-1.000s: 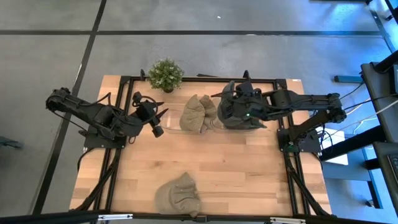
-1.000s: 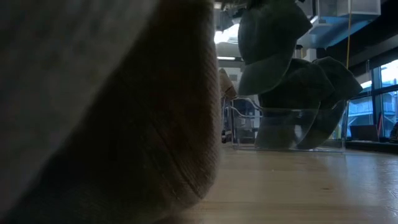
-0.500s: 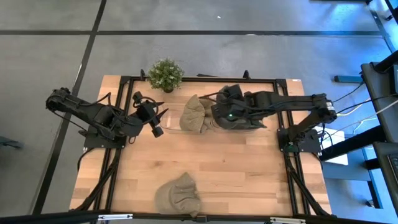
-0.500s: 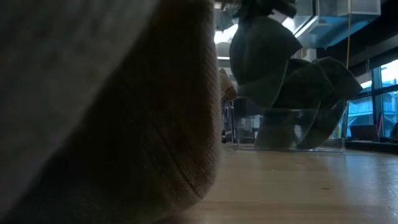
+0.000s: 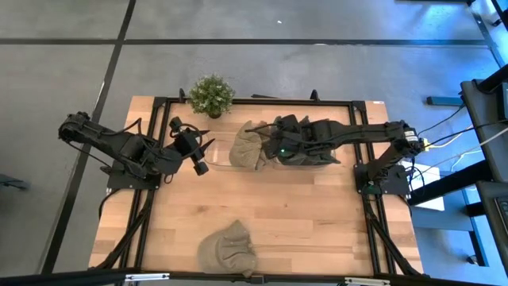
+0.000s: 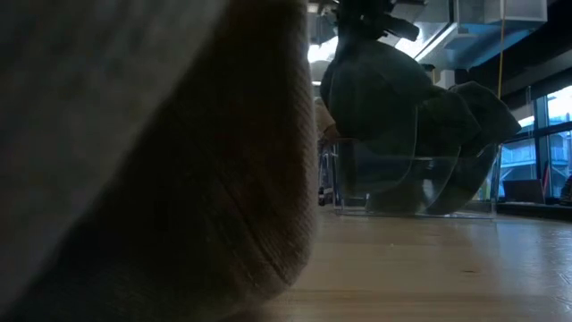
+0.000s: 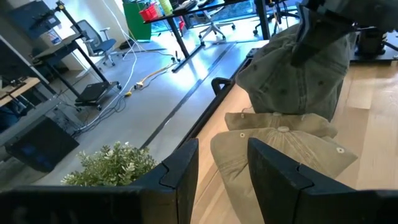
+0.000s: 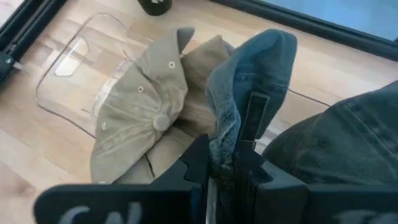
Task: Pick & Place hat
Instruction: Put the black cap into the right transparent bin
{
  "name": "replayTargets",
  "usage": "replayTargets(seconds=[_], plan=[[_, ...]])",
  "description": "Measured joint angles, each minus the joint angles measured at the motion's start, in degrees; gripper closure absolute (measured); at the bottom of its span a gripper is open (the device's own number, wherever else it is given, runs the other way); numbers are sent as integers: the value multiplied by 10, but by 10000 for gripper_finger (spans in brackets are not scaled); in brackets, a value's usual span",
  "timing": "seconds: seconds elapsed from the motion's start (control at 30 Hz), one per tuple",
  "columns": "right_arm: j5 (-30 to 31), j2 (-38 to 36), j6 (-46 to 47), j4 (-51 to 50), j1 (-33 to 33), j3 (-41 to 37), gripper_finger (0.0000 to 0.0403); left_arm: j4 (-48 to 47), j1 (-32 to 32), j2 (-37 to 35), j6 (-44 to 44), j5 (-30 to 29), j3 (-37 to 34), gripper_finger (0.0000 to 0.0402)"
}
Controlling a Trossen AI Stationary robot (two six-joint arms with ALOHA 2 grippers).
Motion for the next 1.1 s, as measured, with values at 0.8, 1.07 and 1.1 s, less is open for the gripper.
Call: replayTargets(seconds=[0.8, 1.07, 1.1], plan=[[-33, -6, 63, -19, -79, 4, 355, 0, 0, 0, 9, 43, 0, 270], [-4, -5, 59, -18, -79, 4, 353, 0, 3, 0, 47, 39, 0, 270], [-2, -5, 61, -21, -79, 4, 350, 0, 5, 0, 49, 39, 0, 270]])
